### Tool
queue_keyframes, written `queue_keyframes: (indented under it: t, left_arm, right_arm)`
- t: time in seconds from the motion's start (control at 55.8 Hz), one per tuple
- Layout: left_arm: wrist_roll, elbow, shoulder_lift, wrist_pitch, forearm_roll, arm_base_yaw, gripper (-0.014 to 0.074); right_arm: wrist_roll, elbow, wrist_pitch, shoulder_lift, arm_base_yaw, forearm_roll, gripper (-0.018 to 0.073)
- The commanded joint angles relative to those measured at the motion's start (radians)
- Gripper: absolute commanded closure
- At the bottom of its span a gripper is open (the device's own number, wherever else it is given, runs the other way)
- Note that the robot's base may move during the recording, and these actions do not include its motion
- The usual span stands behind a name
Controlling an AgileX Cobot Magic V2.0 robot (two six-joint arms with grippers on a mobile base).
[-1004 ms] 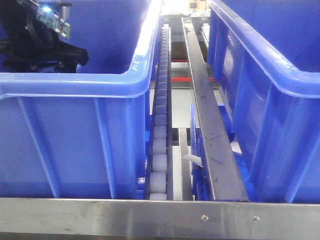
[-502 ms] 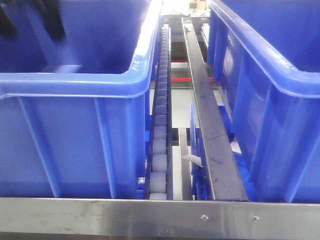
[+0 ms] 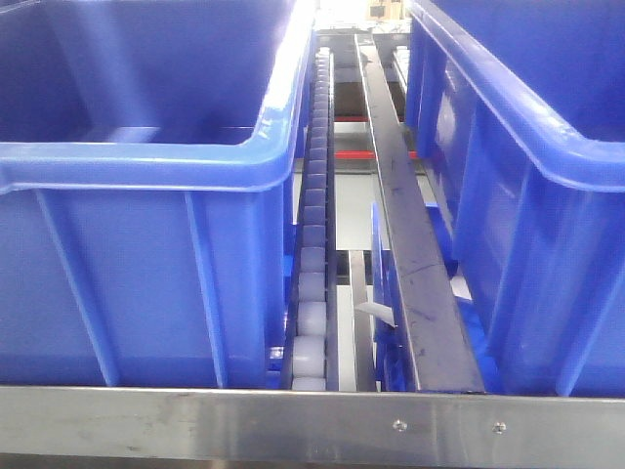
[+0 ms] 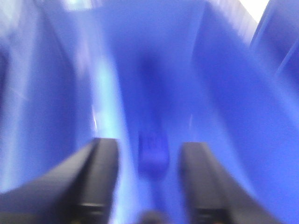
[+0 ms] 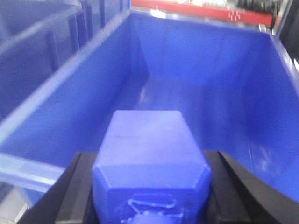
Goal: Pick and sort blue part to right shelf
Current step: 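Move the right gripper over a blue bin and release the part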
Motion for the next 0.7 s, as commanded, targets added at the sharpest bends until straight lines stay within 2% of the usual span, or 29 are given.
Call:
queue_keyframes:
  t: [0.0, 0.108, 0.287, 0.574, 0.681]
  left_arm:
    - [-0.001, 0.04, -0.117, -0.094, 0.013, -0.004, 0.0354]
    - [-0.004, 0.101, -0.238, -0.075, 0.013, -0.004, 0.0415]
    - [-0.004, 0.144, -0.326, -0.044, 0.016, -0.004, 0.0474]
    - [-0.004, 0.146, -0.322, -0.037, 0.018, -0.004, 0.0474]
    - [-0.004, 0.146, -0.322, -0.037, 0.018, -0.004, 0.0474]
  right_arm:
    - [-0.007, -0.026, -0.068, 0.003, -0.004, -0.022, 0.0393]
    - [0.049, -0.036, -0.051, 0.016, -0.004, -0.022, 0.0393]
    - [0.175, -0.153, 0.099, 0.136, -0.004, -0.031, 0.0393]
    - [0.204, -0.522, 0.333, 0.568, -0.004, -0.085, 0.0393]
    - [0.174, -0.639, 0.394, 0.731, -0.004, -0.097, 0.0393]
